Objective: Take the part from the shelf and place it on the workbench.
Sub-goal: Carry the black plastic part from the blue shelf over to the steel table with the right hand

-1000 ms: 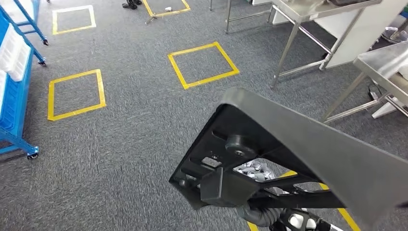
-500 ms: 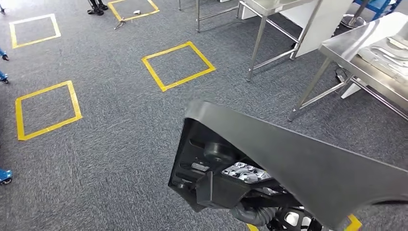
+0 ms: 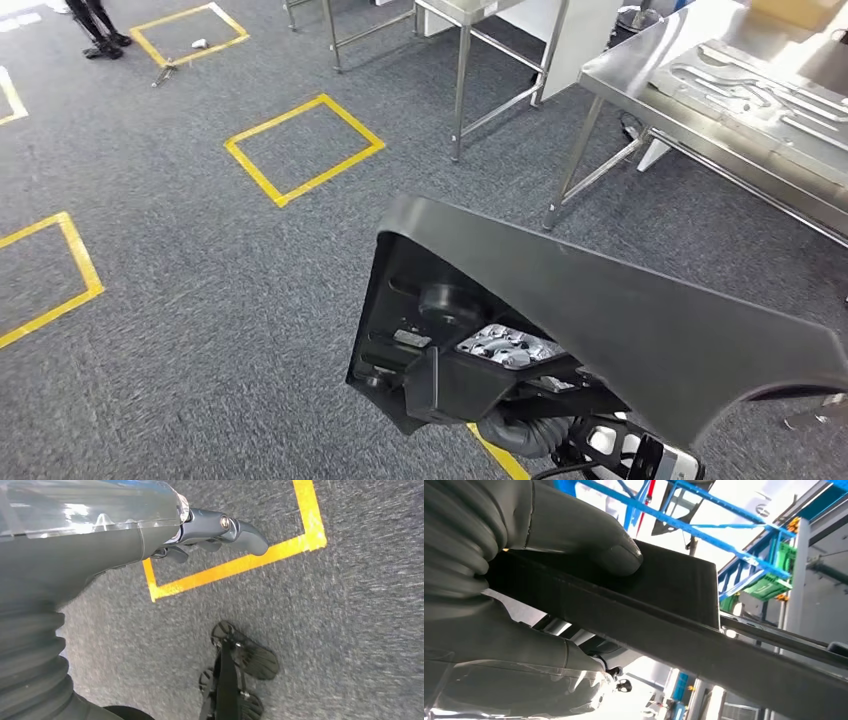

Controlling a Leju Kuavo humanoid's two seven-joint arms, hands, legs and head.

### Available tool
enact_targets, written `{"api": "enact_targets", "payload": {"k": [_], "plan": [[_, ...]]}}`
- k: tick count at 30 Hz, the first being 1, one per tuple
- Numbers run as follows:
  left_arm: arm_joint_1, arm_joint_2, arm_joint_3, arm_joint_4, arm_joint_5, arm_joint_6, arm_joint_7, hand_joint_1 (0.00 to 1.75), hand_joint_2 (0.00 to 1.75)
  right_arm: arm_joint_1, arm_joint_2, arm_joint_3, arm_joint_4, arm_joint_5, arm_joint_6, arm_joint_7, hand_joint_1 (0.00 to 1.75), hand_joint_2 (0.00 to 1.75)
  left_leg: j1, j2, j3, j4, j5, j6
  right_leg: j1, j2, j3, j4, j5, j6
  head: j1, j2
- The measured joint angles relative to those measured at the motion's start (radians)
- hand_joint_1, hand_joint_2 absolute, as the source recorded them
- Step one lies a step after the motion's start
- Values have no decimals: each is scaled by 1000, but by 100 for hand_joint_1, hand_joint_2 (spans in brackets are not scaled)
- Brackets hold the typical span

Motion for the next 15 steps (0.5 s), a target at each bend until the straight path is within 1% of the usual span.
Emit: {"api": "enact_targets", "payload": {"k": [2,3,4,5,6,7,8,9,10,11,12,13,14,15], "plan": [[-2,-2,0,0,1,6,2,0,175,-3,0,0,7,-12,2,1,166,175,-2,17,0,-4,4,11,-1,18,-7,-1,4,14,0,0],[-4,-4,0,0,3,9,4,0,175,-4,0,0,10,-16,2,1,166,175,-1,27,2,-7,6,18,-1,11,-10,5,-1,19,0,0],[-6,-5,1,0,5,12,5,0,175,-4,0,0,14,-18,4,1,166,175,0,37,3,-11,9,26,0,-10,-21,28,-15,24,0,0],[-6,-8,1,0,8,13,7,0,175,-5,0,0,20,-19,6,1,166,175,0,49,4,-14,10,32,0,-38,-43,73,-41,28,0,0],[-5,-9,2,0,10,15,7,0,175,-5,0,0,26,-20,8,1,166,175,-2,61,4,-15,10,37,-1,-70,-74,137,-73,31,0,0],[-3,-10,2,0,11,15,8,0,175,-6,0,0,33,-21,12,1,166,175,-5,73,3,-14,9,39,-2,-90,-110,208,-104,34,0,0],[-1,-12,3,0,11,15,7,0,175,-5,0,0,41,-22,15,1,166,175,-7,85,3,-14,8,40,-4,-99,-140,264,-122,37,0,0],[0,-13,3,0,11,13,6,0,175,-3,0,0,49,-22,18,1,166,175,-8,98,3,-14,7,40,-6,-102,-153,288,-122,38,0,0],[0,-14,3,0,10,11,5,0,175,-2,-1,-1,56,-22,21,1,166,175,-9,110,4,-14,6,39,-7,-106,-144,270,-103,38,0,0],[0,-16,3,0,8,8,3,0,175,1,-1,-3,61,-22,24,1,166,175,-9,120,7,-14,3,37,-8,-114,-114,212,-70,36,0,0],[-1,-18,3,0,7,5,2,0,175,3,-2,-5,66,-22,28,1,166,175,-10,130,11,-14,1,34,-6,-134,-72,133,-39,32,0,0],[-1,-19,3,0,5,3,1,0,175,6,-2,-8,69,-20,33,1,166,175,-12,139,15,-14,-2,30,-2,-155,-36,66,-16,27,0,0],[-1,-20,3,0,3,2,1,0,175,8,-2,-9,72,-18,36,1,166,175,-14,146,18,-14,-5,25,2,-169,-12,20,-4,21,0,0],[-1,-20,3,0,1,1,0,0,175,10,-3,-11,75,-17,38,1,166,175,-16,155,20,-15,-8,19,7,-176,-4,1,-4,15,0,0]]}}
